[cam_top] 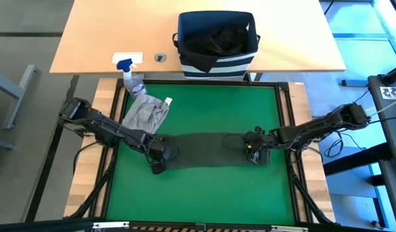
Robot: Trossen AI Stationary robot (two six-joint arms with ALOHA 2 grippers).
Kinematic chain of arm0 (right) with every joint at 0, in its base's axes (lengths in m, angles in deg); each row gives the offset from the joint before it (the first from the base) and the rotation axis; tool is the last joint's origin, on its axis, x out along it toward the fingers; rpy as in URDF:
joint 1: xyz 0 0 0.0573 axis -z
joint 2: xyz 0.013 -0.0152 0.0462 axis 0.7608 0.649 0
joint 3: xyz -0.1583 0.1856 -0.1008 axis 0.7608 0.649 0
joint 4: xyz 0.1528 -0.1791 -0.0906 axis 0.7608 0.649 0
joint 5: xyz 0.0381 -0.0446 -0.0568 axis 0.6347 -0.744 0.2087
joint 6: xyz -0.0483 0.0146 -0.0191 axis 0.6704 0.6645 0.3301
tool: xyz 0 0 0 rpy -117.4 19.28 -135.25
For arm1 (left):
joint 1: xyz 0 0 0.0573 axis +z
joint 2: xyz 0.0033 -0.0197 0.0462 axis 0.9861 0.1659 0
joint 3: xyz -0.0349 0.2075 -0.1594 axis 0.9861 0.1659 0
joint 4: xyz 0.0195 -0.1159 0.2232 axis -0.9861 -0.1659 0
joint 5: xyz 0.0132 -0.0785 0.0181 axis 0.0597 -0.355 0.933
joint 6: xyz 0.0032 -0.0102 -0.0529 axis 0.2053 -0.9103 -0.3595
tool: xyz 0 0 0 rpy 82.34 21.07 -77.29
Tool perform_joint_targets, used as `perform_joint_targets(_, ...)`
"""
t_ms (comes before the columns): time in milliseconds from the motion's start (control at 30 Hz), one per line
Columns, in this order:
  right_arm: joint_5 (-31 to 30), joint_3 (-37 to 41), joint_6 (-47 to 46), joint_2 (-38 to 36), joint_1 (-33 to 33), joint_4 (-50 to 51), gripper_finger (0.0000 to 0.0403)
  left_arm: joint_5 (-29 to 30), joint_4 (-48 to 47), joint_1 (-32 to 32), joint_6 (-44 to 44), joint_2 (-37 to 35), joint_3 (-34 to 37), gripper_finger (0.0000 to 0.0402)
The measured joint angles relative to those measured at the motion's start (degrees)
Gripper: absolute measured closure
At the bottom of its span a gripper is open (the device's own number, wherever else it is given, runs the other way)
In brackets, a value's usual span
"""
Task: Fold Laundry from Bin
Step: Fold the green shirt
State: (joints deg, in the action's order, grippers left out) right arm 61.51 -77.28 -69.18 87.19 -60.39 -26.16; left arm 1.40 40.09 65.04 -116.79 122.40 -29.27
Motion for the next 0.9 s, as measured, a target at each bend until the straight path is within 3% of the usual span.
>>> perform_joint_targets(100, 1.26, -3.94, 0.12, -1.78, 0.00, 0.75, 0.0185, -0.18, 0.72, 1.47, 1.29, -4.07, -3.65, 0.0288)
perform_joint_targets(200, 0.28, -7.93, 2.02, -2.65, 0.00, -3.52, 0.0185, 3.27, 5.64, 2.91, 1.76, -7.30, -6.18, 0.0287)
perform_joint_targets(367, -3.06, -7.77, 6.05, 0.33, 0.20, -25.55, 0.0185, 6.26, 24.97, 5.57, 8.18, -6.89, -6.20, 0.0287)
perform_joint_targets(467, -4.24, -6.95, 7.41, 7.06, 1.86, -35.74, 0.0185, 6.51, 32.68, 7.93, 10.87, -2.19, -5.61, 0.0287)
perform_joint_targets(667, -0.63, -6.91, 10.15, 24.02, 6.43, -54.87, 0.0185, 4.79, 48.02, 12.11, 14.83, 9.57, -5.66, 0.0288)
perform_joint_targets(900, -0.73, -6.98, 11.95, 41.12, 9.90, -65.51, 0.0185, 4.82, 47.90, 14.64, 16.84, 20.68, -5.67, 0.0301)
